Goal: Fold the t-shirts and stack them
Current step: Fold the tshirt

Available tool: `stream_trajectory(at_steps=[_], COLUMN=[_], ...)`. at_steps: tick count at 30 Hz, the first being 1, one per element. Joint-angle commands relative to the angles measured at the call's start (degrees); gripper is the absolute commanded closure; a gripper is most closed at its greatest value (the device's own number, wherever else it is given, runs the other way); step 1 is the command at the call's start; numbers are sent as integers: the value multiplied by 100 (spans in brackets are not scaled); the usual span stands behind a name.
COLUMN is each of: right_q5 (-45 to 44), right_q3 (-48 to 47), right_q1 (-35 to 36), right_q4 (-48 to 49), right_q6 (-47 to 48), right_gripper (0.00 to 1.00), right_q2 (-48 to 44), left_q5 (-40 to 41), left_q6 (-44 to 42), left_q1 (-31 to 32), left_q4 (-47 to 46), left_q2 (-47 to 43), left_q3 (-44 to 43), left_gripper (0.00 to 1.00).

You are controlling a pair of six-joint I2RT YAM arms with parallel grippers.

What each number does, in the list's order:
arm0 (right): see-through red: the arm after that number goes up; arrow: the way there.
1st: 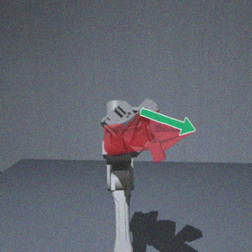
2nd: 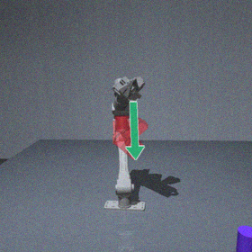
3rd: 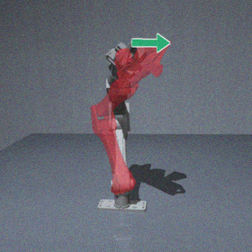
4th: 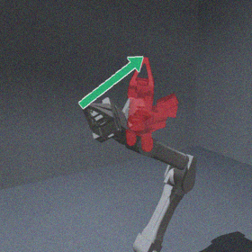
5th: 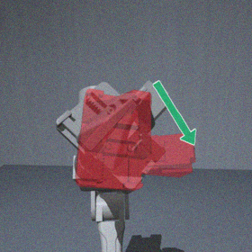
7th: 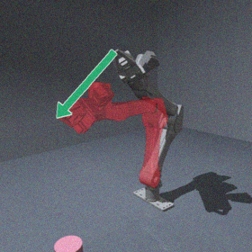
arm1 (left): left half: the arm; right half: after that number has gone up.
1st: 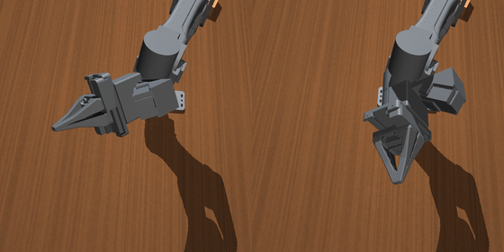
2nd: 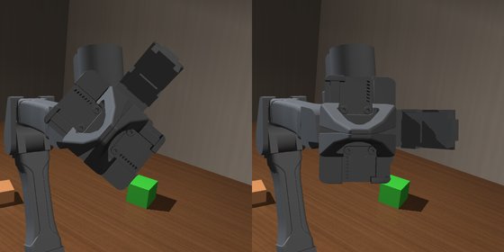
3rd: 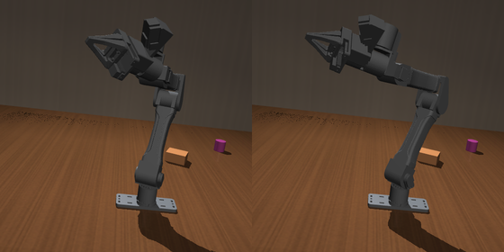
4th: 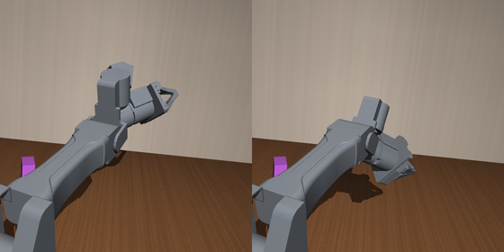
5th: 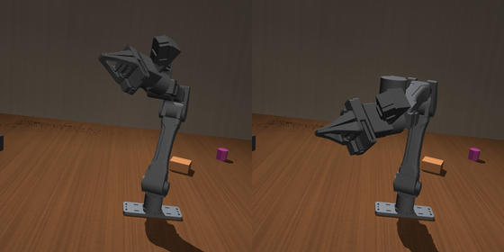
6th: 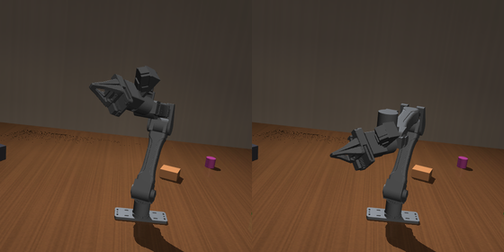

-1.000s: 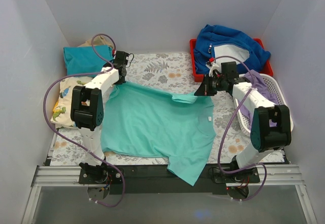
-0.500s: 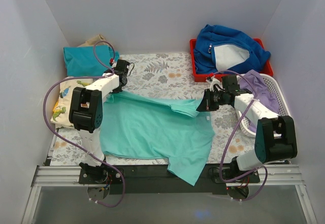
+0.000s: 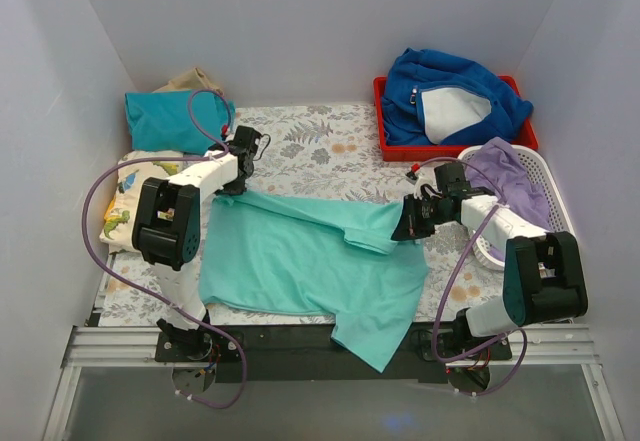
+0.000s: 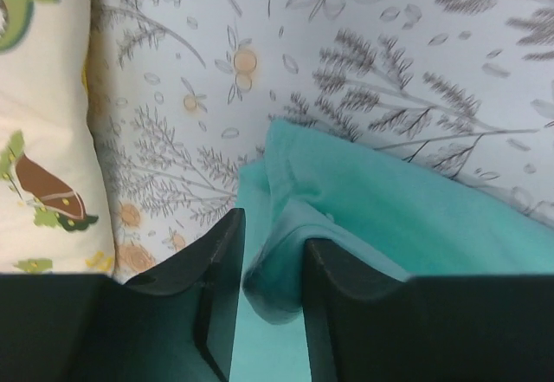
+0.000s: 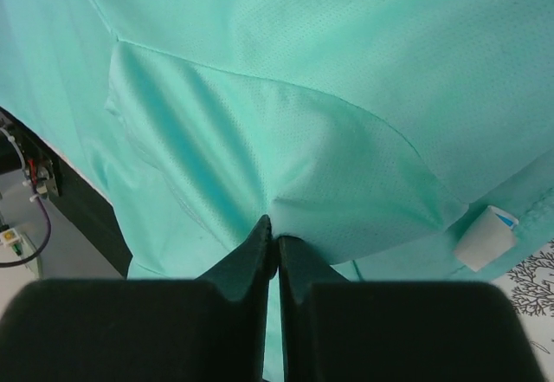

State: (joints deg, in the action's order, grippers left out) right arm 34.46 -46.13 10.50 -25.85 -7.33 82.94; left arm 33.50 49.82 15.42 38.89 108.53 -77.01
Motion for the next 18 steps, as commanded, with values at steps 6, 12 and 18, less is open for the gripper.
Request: stream_trajectory(at_steps=[6, 12, 18], right_q5=[-755, -1046, -967], right_q3=[-142, -63, 16], right_q1=[57, 66, 66], right_q4=[-184, -237, -202], right_q6=[48, 74, 118], right_gripper=[74, 75, 98], right_q2=[-242, -384, -252], left_q5=[973, 1616, 1037], left_q6=[651, 774, 538], left_q1=[-39, -48, -48], left_q4=[558, 619, 505], left_q2=[-245, -96, -139], left_q3=[424, 380, 371], left_gripper=[59, 53, 100])
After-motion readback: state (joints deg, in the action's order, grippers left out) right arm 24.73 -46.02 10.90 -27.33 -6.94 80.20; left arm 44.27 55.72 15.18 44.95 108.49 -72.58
